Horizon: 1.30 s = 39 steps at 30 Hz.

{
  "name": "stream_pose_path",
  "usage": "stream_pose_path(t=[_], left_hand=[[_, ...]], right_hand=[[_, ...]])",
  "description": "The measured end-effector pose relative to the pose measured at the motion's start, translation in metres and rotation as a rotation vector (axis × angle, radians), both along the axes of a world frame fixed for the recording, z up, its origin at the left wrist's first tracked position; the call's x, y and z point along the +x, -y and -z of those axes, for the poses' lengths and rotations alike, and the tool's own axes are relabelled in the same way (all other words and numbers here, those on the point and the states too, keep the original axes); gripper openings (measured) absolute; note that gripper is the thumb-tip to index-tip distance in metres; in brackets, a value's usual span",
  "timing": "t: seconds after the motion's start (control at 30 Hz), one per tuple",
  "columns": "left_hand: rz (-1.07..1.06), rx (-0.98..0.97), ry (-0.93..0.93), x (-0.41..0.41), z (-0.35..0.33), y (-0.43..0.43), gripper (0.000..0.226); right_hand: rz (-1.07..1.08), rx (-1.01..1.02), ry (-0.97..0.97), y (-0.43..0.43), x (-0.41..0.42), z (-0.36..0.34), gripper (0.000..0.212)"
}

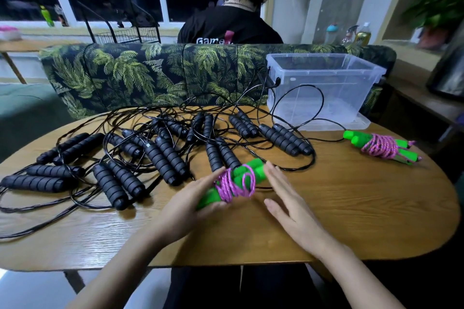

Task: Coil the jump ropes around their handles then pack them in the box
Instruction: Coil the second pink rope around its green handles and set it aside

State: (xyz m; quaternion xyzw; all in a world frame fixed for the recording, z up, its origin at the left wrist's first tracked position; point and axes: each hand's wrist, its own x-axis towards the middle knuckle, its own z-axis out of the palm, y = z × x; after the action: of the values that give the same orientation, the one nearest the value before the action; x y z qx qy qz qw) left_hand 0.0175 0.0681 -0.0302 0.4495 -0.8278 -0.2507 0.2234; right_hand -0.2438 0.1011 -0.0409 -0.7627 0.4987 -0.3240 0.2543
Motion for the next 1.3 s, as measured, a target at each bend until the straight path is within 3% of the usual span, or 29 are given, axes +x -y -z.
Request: stream_pose_path(t=[0.13, 0.27, 0.37, 0.43, 0.6, 0.8, 0.9, 1.0, 1.1, 1.17, 1.23, 1.3], left_hand=[[-0.017, 0.207, -0.499, -0.033, -0.028, -0.005, 0.057], [-0.067, 0.419, -0.812, -0.073, -0.041, -0.007, 0.052], [0.012, 0.589, -0.927, -0.097, -0.039, -0.003, 0.053], [0.014, 0.631, -0.870, -0.111, -0.036, 0.000, 0.062], [-0.064, 0.587, -0.643, -0.145, -0.034, 0.013, 0.067], [-0.191, 0.507, -0.574, -0.174, -0.037, 0.037, 0.045], [-0.189, 0.390, -0.493, -0.195, -0.036, 0.059, 0.031], [-0.123, 0.323, -0.388, -0.228, -0.037, 0.081, 0.026], [-0.068, 0.320, -0.311, -0.266, -0.031, 0.101, 0.018], [-0.042, 0.319, -0.237, -0.288, -0.027, 0.108, 0.025], [-0.039, 0.297, -0.151, -0.304, -0.023, 0.114, 0.048], [-0.042, 0.344, -0.151, -0.317, -0.019, 0.116, 0.068]], right_hand=[[0.122, 0.101, 0.321, -0.001, 0.016, -0.020, 0.075], [0.135, 0.142, 0.487, 0.005, 0.029, -0.039, 0.074], [0.181, 0.126, 0.593, 0.010, 0.025, -0.042, 0.097], [0.255, 0.112, 0.562, 0.014, 0.017, -0.040, 0.107], [0.433, 0.035, 0.359, 0.019, -0.025, -0.027, 0.103], [0.752, 0.015, -0.196, 0.035, -0.113, -0.027, 0.092], [0.759, 0.043, -0.426, 0.060, -0.152, -0.034, 0.088], [0.681, 0.084, -0.525, 0.087, -0.175, -0.027, 0.090], [0.547, 0.162, -0.560, 0.100, -0.194, -0.017, 0.077], [0.550, 0.047, -0.469, 0.104, -0.214, -0.022, 0.060], [0.615, -0.067, -0.480, 0.110, -0.242, -0.030, 0.051], [0.671, 0.018, -0.573, 0.115, -0.269, -0.033, 0.053]])
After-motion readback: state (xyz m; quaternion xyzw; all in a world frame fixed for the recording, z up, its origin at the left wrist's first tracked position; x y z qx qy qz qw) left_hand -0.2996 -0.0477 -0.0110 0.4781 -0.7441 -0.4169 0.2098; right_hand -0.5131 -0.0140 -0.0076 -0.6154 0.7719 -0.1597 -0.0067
